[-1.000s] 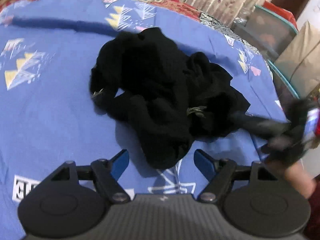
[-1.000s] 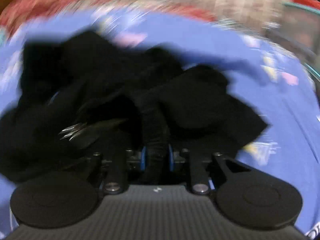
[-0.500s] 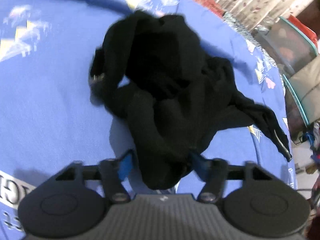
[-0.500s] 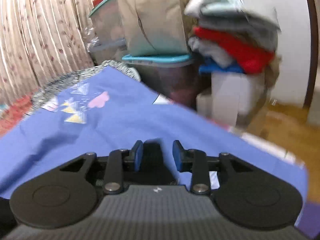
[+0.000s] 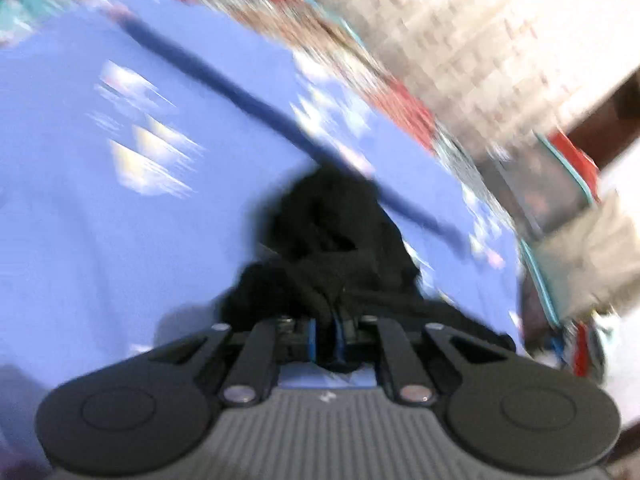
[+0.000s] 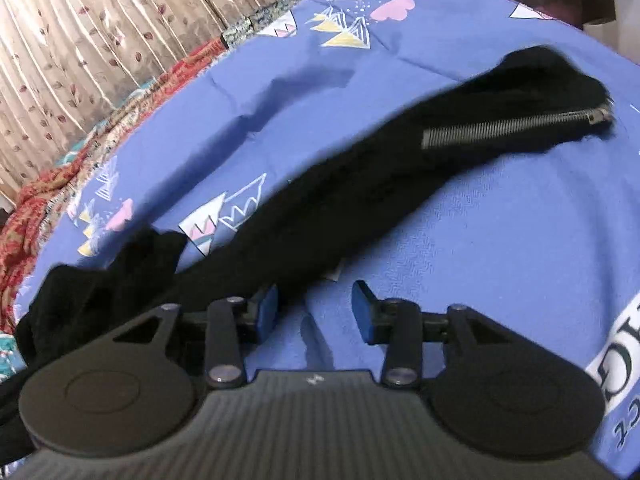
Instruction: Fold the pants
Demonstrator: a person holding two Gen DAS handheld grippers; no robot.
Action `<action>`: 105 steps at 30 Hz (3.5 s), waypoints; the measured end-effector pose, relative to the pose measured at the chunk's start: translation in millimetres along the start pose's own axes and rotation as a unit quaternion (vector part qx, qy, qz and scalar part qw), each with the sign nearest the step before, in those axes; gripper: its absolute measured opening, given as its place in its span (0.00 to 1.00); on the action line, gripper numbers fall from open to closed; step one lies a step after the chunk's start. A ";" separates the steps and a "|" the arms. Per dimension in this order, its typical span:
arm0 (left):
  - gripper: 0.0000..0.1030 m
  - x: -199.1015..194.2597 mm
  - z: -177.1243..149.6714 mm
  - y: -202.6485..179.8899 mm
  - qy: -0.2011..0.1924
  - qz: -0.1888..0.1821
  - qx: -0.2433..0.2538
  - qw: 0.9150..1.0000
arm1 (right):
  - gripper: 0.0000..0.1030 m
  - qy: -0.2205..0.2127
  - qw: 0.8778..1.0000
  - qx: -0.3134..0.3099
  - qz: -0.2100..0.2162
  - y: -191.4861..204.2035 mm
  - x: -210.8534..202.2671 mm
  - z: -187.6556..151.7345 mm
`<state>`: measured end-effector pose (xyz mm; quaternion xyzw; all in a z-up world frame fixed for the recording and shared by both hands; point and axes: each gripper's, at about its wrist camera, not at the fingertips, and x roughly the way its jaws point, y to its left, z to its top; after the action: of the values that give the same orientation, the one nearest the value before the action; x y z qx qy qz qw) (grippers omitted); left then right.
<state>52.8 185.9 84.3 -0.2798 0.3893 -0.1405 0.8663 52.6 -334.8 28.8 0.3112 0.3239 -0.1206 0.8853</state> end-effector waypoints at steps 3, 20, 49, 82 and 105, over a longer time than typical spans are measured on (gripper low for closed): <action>0.08 -32.2 -3.7 53.6 -0.025 0.094 -0.044 0.994 | 0.56 -0.015 0.999 0.031 -0.002 -14.4 -6.7 -9.1; 0.54 9.7 -30.5 98.5 0.012 0.145 -0.120 0.982 | 0.63 -0.041 0.987 0.130 -0.087 -91.4 -9.9 19.4; 0.12 24.3 -38.3 112.3 0.033 0.157 -0.129 0.979 | 0.55 -0.038 0.997 0.018 -0.065 -28.2 66.4 107.2; 0.03 -33.3 -61.0 114.1 0.000 0.129 -0.128 0.983 | 0.09 -0.113 0.971 0.180 -0.109 -137.9 -123.1 59.2; 0.10 62.4 -53.9 75.7 0.029 0.086 -0.110 0.990 | 0.61 -0.154 0.973 0.046 -0.168 -70.3 -118.6 11.3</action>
<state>55.2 197.8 -27.0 -0.3346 0.4503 -0.0294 0.8273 -61.2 -395.0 79.2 0.2705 0.2250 -0.3290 0.8763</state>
